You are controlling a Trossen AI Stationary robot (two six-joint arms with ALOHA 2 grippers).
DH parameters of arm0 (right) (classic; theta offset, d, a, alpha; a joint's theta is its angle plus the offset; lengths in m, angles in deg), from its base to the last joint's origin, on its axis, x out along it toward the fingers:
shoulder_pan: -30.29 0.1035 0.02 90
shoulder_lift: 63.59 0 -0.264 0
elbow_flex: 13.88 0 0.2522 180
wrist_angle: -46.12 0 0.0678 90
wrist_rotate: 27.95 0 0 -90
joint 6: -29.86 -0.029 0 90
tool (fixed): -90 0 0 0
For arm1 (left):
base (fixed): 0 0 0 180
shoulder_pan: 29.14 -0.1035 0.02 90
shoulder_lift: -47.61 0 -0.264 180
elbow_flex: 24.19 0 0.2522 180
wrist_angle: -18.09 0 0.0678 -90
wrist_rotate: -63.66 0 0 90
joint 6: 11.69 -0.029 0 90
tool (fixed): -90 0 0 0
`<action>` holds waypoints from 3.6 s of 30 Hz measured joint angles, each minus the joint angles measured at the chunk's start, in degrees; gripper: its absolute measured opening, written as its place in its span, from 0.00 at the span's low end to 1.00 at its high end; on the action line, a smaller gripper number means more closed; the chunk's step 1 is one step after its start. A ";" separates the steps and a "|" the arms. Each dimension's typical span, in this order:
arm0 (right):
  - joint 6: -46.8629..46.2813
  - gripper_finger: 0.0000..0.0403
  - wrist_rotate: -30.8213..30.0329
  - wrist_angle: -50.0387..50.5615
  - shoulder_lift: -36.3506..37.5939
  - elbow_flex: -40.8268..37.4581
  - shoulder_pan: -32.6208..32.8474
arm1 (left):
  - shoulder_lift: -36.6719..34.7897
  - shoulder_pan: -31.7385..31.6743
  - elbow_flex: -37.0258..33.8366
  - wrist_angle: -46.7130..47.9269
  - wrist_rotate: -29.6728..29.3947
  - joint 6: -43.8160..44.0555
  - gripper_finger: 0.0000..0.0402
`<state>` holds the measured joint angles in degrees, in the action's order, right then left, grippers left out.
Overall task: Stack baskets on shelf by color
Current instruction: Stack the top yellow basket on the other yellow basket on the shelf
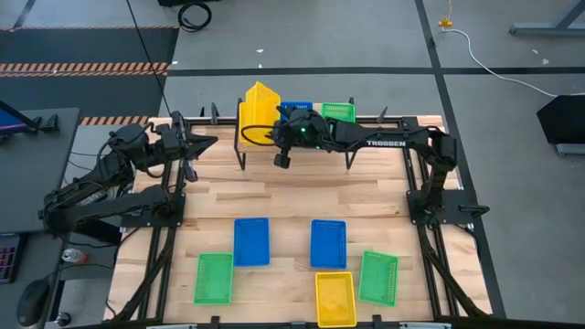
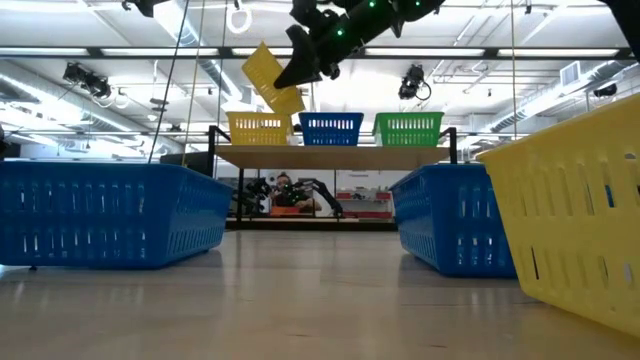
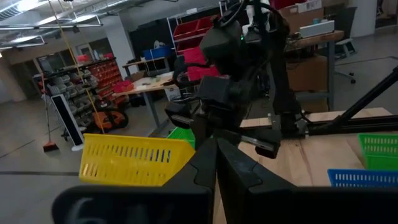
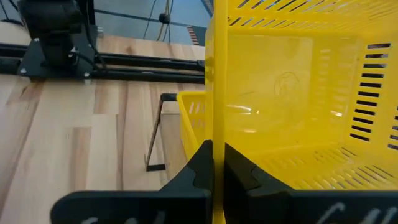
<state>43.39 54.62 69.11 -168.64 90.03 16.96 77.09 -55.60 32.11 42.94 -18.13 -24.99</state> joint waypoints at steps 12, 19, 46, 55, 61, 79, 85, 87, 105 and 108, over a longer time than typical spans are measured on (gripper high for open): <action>0.10 0.04 0.20 -0.03 0.01 0.00 0.12 | 0.00 0.00 0.00 0.11 0.00 0.17 0.06; 0.12 0.05 0.04 -0.12 0.01 0.00 0.12 | 0.00 0.00 0.00 0.26 0.01 0.17 0.05; 0.15 0.17 -0.59 0.08 0.06 -0.02 0.12 | 0.00 0.00 0.02 0.37 0.01 0.09 0.06; 1.96 0.09 -0.89 1.03 0.10 -0.02 0.23 | 0.00 0.00 0.02 0.37 0.00 0.11 0.07; 4.48 0.05 -4.52 0.64 0.10 -0.02 0.99 | 0.00 0.00 0.04 0.37 0.00 0.12 0.06; 2.53 0.09 -4.46 1.38 0.10 -0.04 0.40 | 0.01 0.00 0.04 0.35 0.02 0.24 0.05; 1.88 0.15 -3.27 1.36 0.10 -0.04 0.38 | 0.01 0.00 0.04 0.35 0.02 0.26 0.05; 0.47 0.17 -3.00 1.32 0.10 -0.04 0.38 | 0.02 0.00 0.04 0.35 0.02 0.34 0.06; 0.40 0.25 -2.99 -0.58 0.71 -2.40 2.47 | 0.13 0.00 0.04 0.74 0.00 0.59 0.07; 0.53 0.25 -3.69 0.45 1.11 -2.40 4.00 | 0.13 0.00 0.04 0.83 0.00 0.59 0.07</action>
<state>43.91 50.94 69.56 -167.53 87.63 20.96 77.22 -55.60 32.15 43.77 -18.13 -24.40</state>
